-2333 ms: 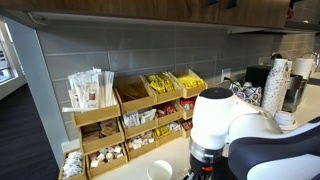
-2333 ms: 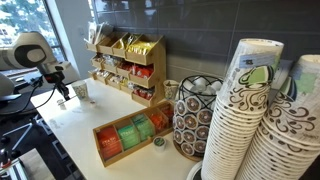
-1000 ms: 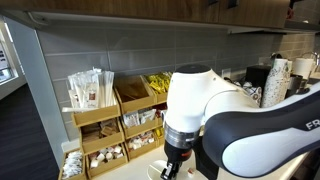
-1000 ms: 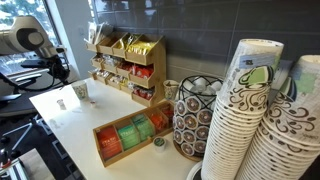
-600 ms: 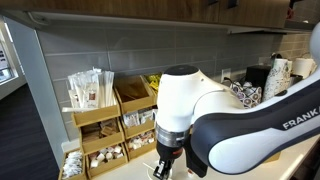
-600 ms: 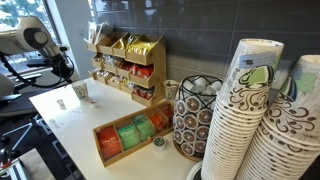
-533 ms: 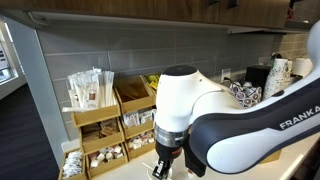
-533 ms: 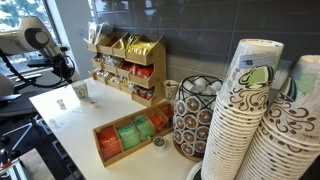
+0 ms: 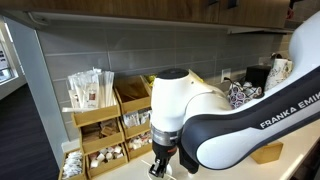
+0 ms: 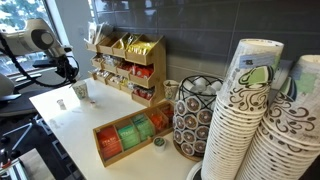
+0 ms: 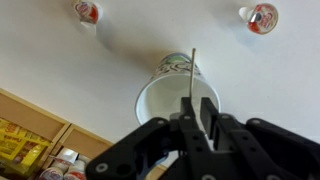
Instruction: Pick up the straw from the kitchen counter and place it along the top of the paper cup
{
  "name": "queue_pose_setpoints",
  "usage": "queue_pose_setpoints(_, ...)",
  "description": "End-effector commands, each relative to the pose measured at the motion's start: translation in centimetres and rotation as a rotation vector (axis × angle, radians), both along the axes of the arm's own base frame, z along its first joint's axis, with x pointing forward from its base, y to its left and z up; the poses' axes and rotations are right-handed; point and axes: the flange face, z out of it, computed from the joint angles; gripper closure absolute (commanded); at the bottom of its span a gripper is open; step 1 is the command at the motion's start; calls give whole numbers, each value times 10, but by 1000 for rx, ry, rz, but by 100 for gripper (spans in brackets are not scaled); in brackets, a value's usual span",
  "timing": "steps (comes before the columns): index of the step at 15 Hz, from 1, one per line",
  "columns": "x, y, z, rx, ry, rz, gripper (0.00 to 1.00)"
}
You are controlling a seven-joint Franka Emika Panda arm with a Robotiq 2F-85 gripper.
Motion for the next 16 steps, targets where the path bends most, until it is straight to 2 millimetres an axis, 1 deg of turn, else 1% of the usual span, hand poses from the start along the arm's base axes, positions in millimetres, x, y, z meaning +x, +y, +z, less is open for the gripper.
queue_pose_setpoints(1, 2, -3, 9, 2, -30, -20, 51)
queue_pose_setpoints(4, 0, -8, 23, 23, -51, -27, 27)
queue_pose_setpoints(5, 0, -8, 25, 27, -51, -25, 20)
queue_pose_setpoints(6, -1, -8, 27, 26, -51, -22, 14)
queue_pose_setpoints(7, -1, -6, 26, 27, -46, -13, 5)
queue_pose_setpoints(8, -2, -4, 25, 30, -38, -5, 1)
queue_pose_setpoints(13, -6, 5, 13, 45, 27, 33, 0)
queue_pose_setpoints(16, -7, 7, 12, 54, 40, 41, 0)
